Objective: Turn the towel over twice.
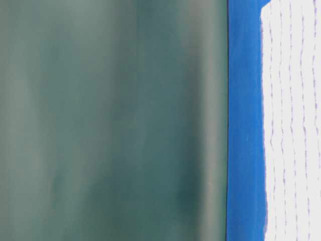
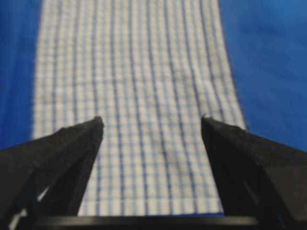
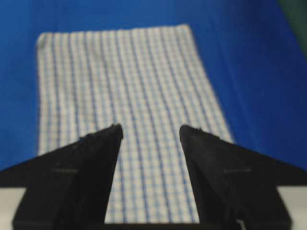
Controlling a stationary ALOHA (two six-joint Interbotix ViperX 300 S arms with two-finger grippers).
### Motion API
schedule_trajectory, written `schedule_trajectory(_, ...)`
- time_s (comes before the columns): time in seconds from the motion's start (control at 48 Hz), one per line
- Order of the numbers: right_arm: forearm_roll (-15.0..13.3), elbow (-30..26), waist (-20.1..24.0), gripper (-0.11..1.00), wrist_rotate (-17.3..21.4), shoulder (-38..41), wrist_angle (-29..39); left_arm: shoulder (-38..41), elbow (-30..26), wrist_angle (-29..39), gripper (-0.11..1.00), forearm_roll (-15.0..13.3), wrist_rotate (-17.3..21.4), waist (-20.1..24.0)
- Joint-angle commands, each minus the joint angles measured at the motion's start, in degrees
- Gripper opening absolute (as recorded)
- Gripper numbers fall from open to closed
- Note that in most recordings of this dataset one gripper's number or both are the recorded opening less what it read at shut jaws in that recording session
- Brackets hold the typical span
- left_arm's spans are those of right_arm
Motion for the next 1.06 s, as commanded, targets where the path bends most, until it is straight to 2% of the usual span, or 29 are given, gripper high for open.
schedule_trajectory(0.0, -0.53, 2.02, -1.85, 0.58, 0.35, -4.22, -0.35, -2.46, 1.67, -1.85, 0.77, 0.00, -0.18, 0.88)
schedule_trajectory(0.167, -0.18, 8.17, -5.71, 0.58, 0.79, -10.81, -1.32, -8.44, 7.29, -4.92, 0.77, 0.00, -0.70, 1.67)
schedule_trajectory(0.375, 0.44, 15.03, -8.35, 0.57, 0.88, -14.94, -8.88, -15.21, 13.27, -5.54, 0.77, -0.09, -1.05, 1.76)
schedule_trajectory(0.5, 1.58, 17.93, -11.69, 0.57, 1.85, -16.44, -12.66, -17.49, 15.56, -5.54, 0.76, -0.18, -1.14, 1.67)
schedule_trajectory(0.646, 1.76, 18.81, -14.24, 0.57, 3.16, -16.08, -14.24, -18.81, 17.05, -5.54, 0.76, -0.09, -1.14, 1.67)
schedule_trajectory(1.042, 1.67, 18.98, -14.33, 0.57, 3.43, -15.29, -14.77, -18.98, 17.31, -5.54, 0.76, -0.09, -1.14, 1.67)
